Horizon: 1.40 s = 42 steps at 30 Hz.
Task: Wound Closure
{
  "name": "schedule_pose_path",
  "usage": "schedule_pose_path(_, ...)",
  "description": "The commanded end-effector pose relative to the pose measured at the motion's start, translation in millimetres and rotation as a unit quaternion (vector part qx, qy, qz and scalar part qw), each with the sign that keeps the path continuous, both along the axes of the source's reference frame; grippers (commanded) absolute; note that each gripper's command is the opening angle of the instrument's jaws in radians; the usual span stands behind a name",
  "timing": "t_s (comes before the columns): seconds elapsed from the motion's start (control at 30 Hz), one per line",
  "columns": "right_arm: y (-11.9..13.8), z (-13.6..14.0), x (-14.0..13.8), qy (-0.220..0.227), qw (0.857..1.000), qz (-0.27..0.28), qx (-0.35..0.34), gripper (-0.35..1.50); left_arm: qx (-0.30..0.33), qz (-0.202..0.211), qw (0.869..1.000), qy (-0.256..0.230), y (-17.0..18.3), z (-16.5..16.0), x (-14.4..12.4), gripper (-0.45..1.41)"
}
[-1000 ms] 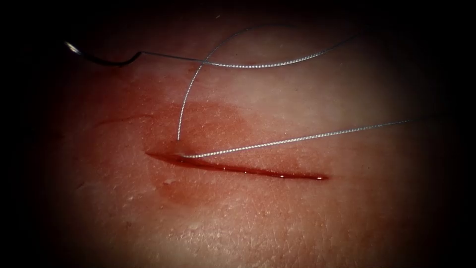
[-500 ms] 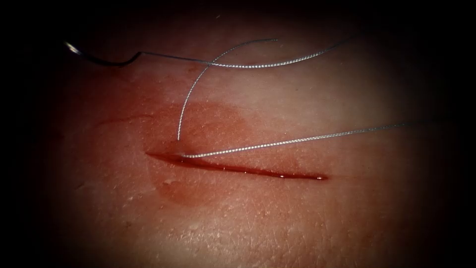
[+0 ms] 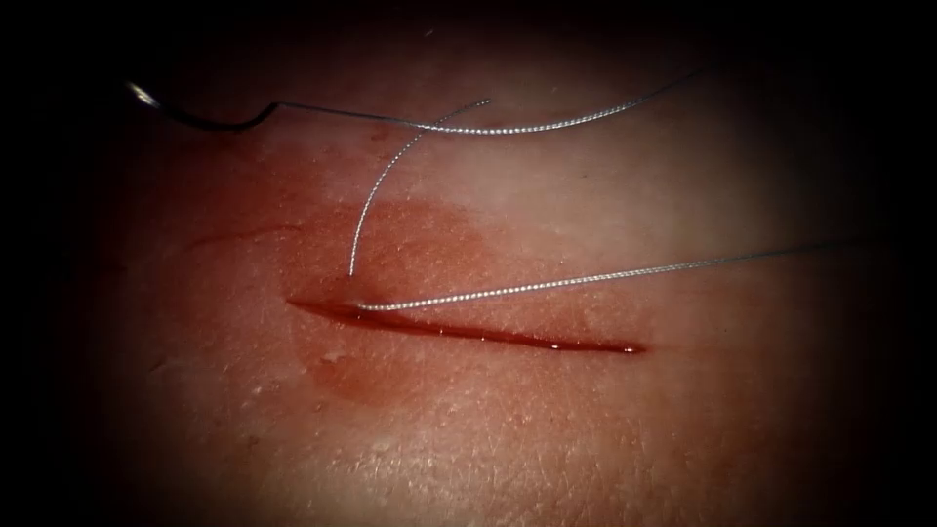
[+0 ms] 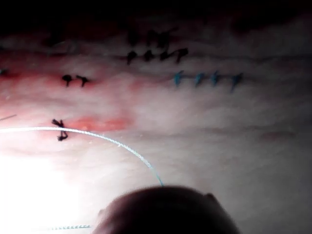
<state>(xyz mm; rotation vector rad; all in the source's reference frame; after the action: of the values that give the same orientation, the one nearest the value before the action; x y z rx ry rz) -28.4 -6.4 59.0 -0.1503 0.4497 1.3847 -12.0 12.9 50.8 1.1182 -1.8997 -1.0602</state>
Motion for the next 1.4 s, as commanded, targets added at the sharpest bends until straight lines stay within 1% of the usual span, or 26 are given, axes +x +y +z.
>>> schedule_pose_path(0.03,1.2,-0.5,-0.3,-0.001,1.000,0.007,-0.004,-0.35,-0.004,-0.002,1.000,-0.002,1.1,-0.8,-0.3,-0.45)
schedule_pose_path(0.23,1.3,-0.5,-2.1,-0.003,1.000,0.012,-0.005,-0.35,-0.004,-0.002,1.000,-0.002,1.1,-0.8,-0.3,-0.45)
schedule_pose_path(0.47,1.3,-0.4,-2.7,-0.004,1.000,0.013,-0.005,-0.35,-0.004,-0.002,1.000,-0.002,1.2,-0.8,-0.3,-0.45)
schedule_pose_path(0.67,1.1,-0.2,-4.7,-0.006,1.000,0.014,-0.009,-0.35,-0.004,-0.002,1.000,-0.002,1.2,-0.8,-0.3,-0.45)
schedule_pose_path(0.77,1.2,-0.2,-5.6,-0.015,0.999,0.029,-0.010,-0.35,-0.004,-0.002,1.000,-0.002,1.2,-0.8,-0.3,-0.45)
schedule_pose_path(1.0,1.2,-0.2,-6.5,-0.021,0.999,0.041,-0.009,-0.35,-0.004,-0.002,1.000,-0.002,1.2,-0.8,-0.3,-0.45)
schedule_pose_path(1.23,1.0,0.0,-8.3,-0.018,0.999,0.038,-0.010,-0.35,-0.004,-0.002,1.000,-0.002,1.2,-0.8,-0.3,-0.45)
schedule_pose_path(1.4,1.0,0.0,-8.7,-0.020,0.999,0.042,-0.010,-0.35,-0.004,-0.002,1.000,-0.002,1.2,-0.8,-0.3,-0.45)
